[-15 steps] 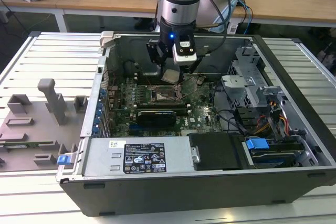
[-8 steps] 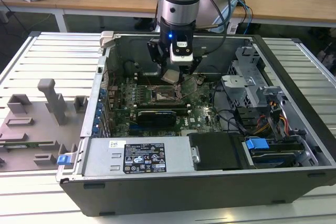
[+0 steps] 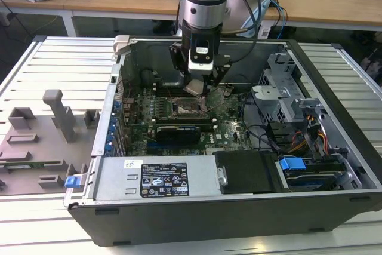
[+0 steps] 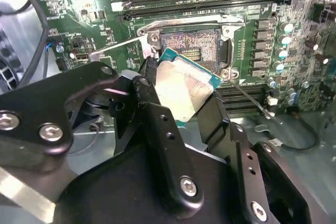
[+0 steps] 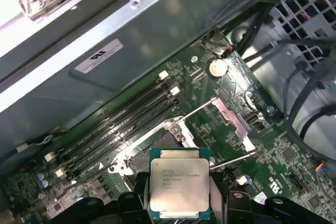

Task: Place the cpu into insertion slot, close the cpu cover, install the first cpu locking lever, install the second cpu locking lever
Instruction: 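Place the cpu into insertion slot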

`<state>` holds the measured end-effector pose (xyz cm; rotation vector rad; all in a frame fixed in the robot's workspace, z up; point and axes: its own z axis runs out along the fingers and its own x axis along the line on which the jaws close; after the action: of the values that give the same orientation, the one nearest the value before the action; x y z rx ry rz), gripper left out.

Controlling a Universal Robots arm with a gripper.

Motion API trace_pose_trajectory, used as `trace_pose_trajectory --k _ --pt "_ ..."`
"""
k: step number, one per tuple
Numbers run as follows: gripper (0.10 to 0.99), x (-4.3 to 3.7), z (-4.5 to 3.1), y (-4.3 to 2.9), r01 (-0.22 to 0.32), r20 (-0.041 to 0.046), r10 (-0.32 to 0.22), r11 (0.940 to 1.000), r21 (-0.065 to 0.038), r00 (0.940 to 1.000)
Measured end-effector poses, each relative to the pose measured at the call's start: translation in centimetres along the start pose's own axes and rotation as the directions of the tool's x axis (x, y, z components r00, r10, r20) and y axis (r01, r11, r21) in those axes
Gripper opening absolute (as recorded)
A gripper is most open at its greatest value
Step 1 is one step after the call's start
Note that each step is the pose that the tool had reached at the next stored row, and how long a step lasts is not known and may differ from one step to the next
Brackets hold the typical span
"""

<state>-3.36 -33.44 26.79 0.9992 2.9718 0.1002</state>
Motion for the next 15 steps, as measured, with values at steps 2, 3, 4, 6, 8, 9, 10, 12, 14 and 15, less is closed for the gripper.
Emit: trace_pose_trajectory --k 2,3,4,6,8,9,10,12,14,15 --pt "0.545 0.00 0.01 0.00 -0.033 0.0023 0.033 0.9995 0.000 0.9995" --pt "0.545 0.00 0.02 0.00 -0.045 0.0032 0.045 0.9990 0.000 0.9990" --pt "0.545 0.00 0.02 0.00 -0.061 0.0042 0.061 0.9982 -0.001 0.9982" --pt "0.545 0.00 0.04 0.00 -0.090 0.0063 0.090 0.9959 -0.001 0.9959" --pt "0.545 0.00 0.05 0.00 -0.112 0.0079 0.112 0.9937 -0.001 0.9936" --pt "0.545 0.00 0.06 0.00 -0.139 0.0099 0.139 0.9903 -0.001 0.9903" --pt "0.545 0.00 0.06 0.00 -0.149 0.0107 0.149 0.9888 -0.001 0.9887" --pt "0.545 0.00 0.07 -0.01 -0.178 0.0129 0.178 0.9840 -0.002 0.9839" --pt "0.545 0.00 0.09 -0.01 -0.207 0.0151 0.207 0.9783 -0.002 0.9782" --pt "0.545 0.00 0.10 -0.01 -0.223 0.0164 0.223 0.9747 -0.002 0.9746"
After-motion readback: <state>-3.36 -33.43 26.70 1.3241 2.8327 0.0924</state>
